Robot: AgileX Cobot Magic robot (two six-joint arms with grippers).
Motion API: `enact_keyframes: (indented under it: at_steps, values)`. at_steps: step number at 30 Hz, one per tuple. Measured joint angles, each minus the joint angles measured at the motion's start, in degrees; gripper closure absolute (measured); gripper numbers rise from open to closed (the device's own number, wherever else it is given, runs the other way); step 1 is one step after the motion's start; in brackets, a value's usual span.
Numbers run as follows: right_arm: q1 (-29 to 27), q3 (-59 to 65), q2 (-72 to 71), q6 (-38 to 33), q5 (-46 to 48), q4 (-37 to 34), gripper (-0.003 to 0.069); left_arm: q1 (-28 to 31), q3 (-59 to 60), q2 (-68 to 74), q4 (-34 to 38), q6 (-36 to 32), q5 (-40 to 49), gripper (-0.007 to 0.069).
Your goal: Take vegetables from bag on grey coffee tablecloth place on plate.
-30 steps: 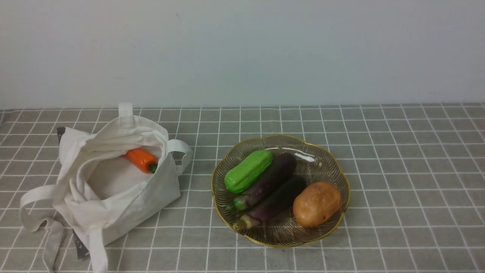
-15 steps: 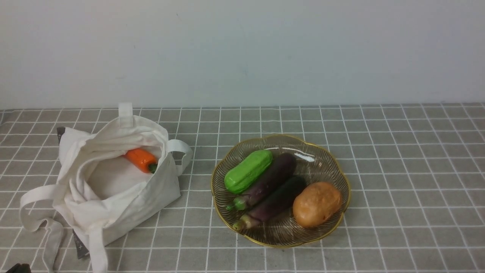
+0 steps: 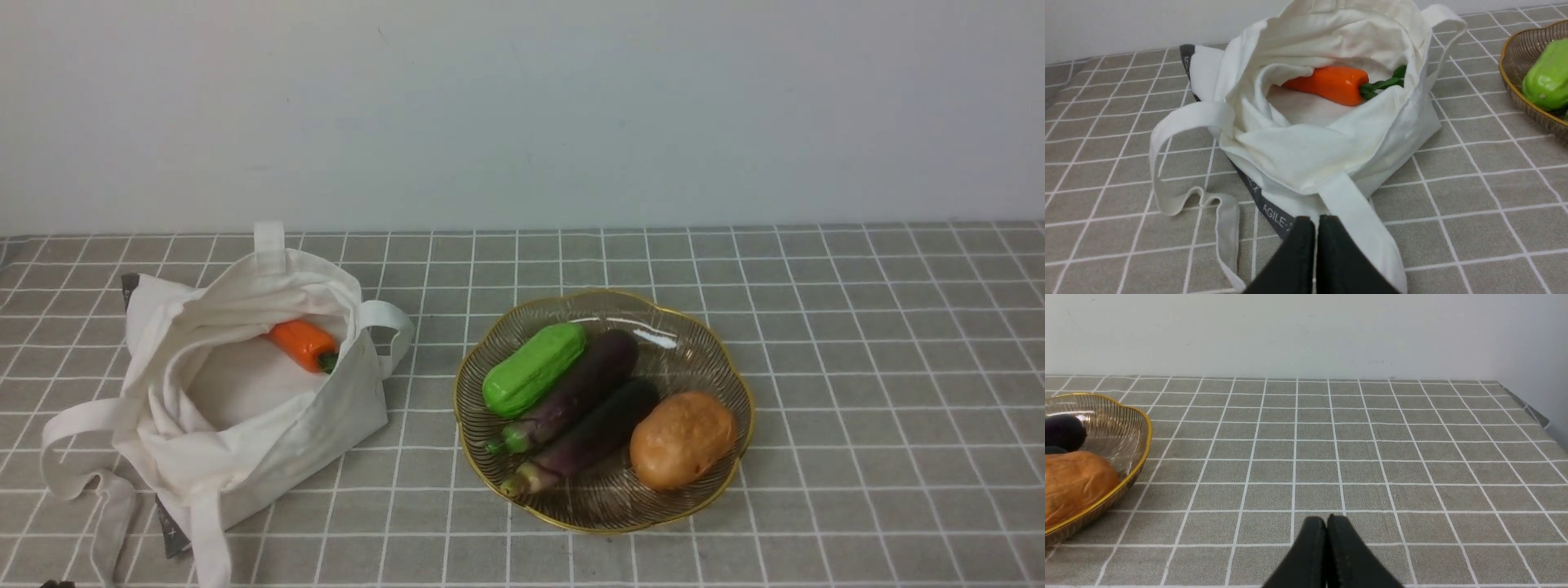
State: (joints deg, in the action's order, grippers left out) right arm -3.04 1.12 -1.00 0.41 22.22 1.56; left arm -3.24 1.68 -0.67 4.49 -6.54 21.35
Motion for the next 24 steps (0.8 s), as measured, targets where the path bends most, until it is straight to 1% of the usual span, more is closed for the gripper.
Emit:
enact_keyframes:
  at_steps: [7,24]
  values:
    - [0.0,0.0,0.0,0.0,0.0,0.0,0.0672,-4.75,0.0,0.0,-0.13,0.0,0.02,0.0629]
    - [0.0,0.0,0.0,0.0,0.0,0.0,0.0672,-5.01,0.0,0.0,-0.13,0.0,0.02,0.0629]
